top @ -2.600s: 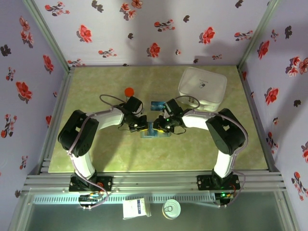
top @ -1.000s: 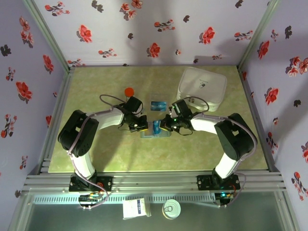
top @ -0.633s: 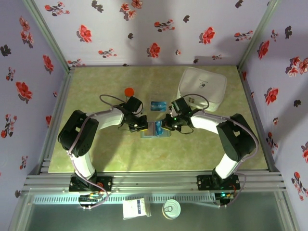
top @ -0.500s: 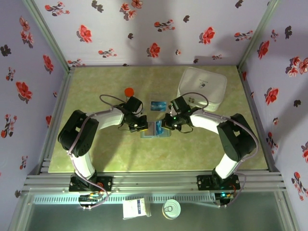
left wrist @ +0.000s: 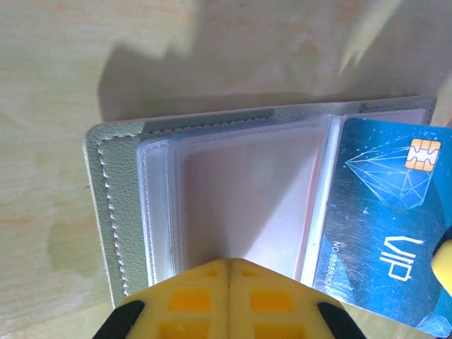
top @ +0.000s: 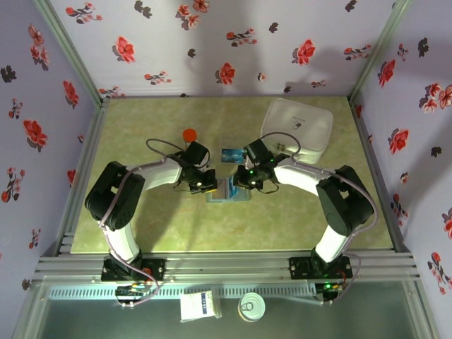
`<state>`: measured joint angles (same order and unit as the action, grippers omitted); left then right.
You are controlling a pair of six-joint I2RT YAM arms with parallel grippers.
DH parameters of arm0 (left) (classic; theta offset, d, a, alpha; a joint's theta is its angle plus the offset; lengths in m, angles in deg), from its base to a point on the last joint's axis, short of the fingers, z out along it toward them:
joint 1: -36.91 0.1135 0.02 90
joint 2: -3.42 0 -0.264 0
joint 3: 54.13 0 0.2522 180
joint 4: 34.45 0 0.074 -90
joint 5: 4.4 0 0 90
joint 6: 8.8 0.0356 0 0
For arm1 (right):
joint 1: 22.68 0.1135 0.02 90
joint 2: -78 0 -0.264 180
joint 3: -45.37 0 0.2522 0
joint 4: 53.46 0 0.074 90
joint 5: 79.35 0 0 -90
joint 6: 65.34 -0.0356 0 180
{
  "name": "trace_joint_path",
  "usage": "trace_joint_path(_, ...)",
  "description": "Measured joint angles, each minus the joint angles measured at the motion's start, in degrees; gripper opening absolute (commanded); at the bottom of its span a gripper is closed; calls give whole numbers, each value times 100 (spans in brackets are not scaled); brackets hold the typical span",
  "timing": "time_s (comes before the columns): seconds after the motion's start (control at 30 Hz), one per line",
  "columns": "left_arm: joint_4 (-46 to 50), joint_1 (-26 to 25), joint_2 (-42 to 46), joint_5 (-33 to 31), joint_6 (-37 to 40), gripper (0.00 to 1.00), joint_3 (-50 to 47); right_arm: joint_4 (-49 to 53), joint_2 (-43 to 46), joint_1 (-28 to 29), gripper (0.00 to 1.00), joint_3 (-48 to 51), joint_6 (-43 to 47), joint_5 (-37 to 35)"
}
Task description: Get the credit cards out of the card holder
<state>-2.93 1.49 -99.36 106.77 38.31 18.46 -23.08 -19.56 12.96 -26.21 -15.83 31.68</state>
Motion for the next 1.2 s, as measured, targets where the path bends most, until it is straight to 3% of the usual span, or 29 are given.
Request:
trace_joint_path(0.47, 7, 0, 13, -13, -2, 0, 0, 114, 46, 0, 5, -13, 50, -76)
trace_joint_path(0.63, 35, 0, 81, -20, -2, 6, -11, 562, 149, -37, 5, -262, 518, -87)
trace_joint_path(0.8, 81, 0, 297, -22, -2, 11, -11, 1169, 168, -162, 4, -778, 1478, 15)
trace_joint_path(1.03, 101, 17, 645, -61, -2, 13, -17, 2562, -138, -186, 8, -2118, 3622, -247)
trace_joint_path(1.2, 94, 120, 890, -87, -2, 13, -256, 3279, -688, -186, 0, -3104, 5342, -564)
